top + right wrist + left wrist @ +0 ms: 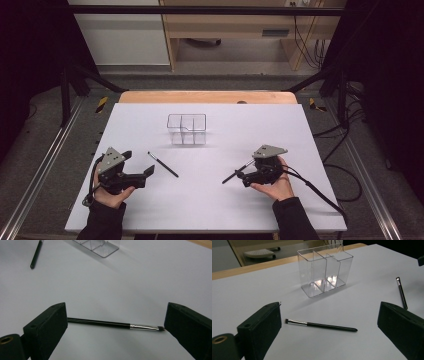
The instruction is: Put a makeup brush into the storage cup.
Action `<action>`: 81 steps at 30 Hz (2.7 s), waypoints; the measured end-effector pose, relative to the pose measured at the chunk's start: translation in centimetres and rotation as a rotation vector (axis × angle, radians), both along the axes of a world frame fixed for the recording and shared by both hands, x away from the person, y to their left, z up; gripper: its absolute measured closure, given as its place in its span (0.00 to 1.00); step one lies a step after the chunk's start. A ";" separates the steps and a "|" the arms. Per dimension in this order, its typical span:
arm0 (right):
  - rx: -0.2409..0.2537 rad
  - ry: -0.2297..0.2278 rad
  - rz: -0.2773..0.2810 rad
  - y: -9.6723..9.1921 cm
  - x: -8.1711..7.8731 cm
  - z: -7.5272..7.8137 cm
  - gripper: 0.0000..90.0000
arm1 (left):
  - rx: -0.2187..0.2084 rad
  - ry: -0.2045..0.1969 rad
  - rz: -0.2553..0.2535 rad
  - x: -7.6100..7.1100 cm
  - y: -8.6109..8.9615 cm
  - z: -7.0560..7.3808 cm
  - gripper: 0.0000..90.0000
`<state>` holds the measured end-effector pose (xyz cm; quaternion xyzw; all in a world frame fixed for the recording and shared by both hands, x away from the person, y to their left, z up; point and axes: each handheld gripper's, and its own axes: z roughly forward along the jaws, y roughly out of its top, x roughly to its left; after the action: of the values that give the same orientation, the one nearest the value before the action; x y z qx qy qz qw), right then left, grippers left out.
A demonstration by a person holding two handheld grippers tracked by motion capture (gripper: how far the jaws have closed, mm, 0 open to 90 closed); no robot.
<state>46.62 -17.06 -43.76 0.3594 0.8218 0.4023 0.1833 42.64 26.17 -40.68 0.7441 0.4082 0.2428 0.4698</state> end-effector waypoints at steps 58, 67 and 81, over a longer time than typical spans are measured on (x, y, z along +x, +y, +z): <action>-0.124 0.120 0.099 3.0 1.2 -4.0 0.47 | 0.005 -0.001 -0.011 -0.1 -0.2 -0.1 0.06; -0.137 0.138 0.083 2.9 0.8 -3.7 0.61 | 0.013 0.003 -0.012 -0.1 -0.3 -0.1 0.06; -0.163 0.158 0.089 2.7 0.4 -3.3 0.76 | 0.014 0.007 -0.013 -0.1 -0.3 -0.2 0.06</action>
<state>47.03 -14.39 -47.10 0.3371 0.8789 0.3122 0.1284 42.58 25.88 -40.89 0.7510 0.4031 0.2400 0.4647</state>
